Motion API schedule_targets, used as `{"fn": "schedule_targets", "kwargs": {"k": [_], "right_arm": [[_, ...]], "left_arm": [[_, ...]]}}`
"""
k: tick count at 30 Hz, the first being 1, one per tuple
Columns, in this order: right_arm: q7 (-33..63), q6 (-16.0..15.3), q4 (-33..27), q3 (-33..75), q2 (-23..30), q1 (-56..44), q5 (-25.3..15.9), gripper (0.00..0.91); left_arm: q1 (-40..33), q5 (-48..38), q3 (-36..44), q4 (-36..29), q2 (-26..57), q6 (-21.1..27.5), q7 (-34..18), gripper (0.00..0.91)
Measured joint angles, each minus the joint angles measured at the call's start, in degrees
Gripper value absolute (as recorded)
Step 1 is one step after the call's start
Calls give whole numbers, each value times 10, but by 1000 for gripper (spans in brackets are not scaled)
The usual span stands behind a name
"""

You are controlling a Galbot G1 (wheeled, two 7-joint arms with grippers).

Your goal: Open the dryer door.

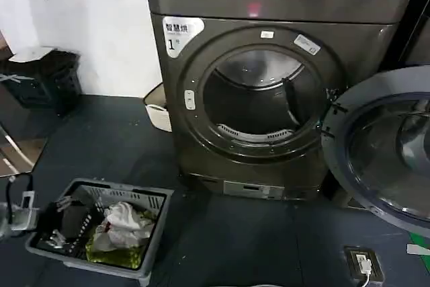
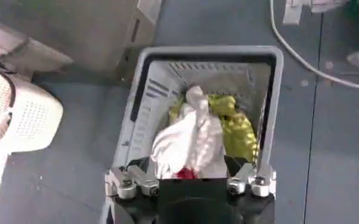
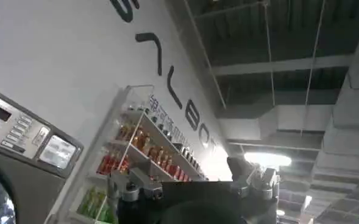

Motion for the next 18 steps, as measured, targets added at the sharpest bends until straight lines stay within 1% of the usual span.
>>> {"fn": "schedule_targets", "kwargs": {"k": [3,8,11,18], "right_arm": [[0,0,-2,0,-3,0,-1,907],[0,1,-4,4,-2,-4,-1,907],[-3,1,1,1,2,-4,-1,907],[-4,1,2,6,2,-5,-2,907]], "left_arm": [[1,7,0,6,-7,2,1,907],[-1,31,-1,21,-11,4,13,907],[0,32,-1,21,-10,5,22,907],[-1,31,-1,19,-12,1,20,907]]}}
